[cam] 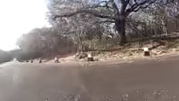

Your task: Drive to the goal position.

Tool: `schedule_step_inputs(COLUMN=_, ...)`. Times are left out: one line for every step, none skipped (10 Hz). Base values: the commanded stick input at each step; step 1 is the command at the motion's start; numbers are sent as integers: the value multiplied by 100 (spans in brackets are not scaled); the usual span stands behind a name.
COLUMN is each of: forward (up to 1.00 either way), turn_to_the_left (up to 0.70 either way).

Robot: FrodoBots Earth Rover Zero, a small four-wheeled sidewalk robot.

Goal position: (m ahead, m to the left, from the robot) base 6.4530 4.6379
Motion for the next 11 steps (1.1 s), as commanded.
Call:
schedule_step_inputs(forward=100, turn_to_the_left=9)
schedule_step_inputs(forward=100, turn_to_the_left=22)
schedule_step_inputs(forward=100, turn_to_the_left=0)
schedule_step_inputs(forward=100, turn_to_the_left=0)
schedule_step_inputs(forward=100, turn_to_the_left=27)
schedule_step_inputs(forward=100, turn_to_the_left=27)
schedule_step_inputs(forward=100, turn_to_the_left=27)
schedule_step_inputs(forward=100, turn_to_the_left=7)
schedule_step_inputs(forward=100, turn_to_the_left=18)
schedule_step_inputs(forward=100, turn_to_the_left=24)
schedule_step_inputs(forward=100, turn_to_the_left=14)
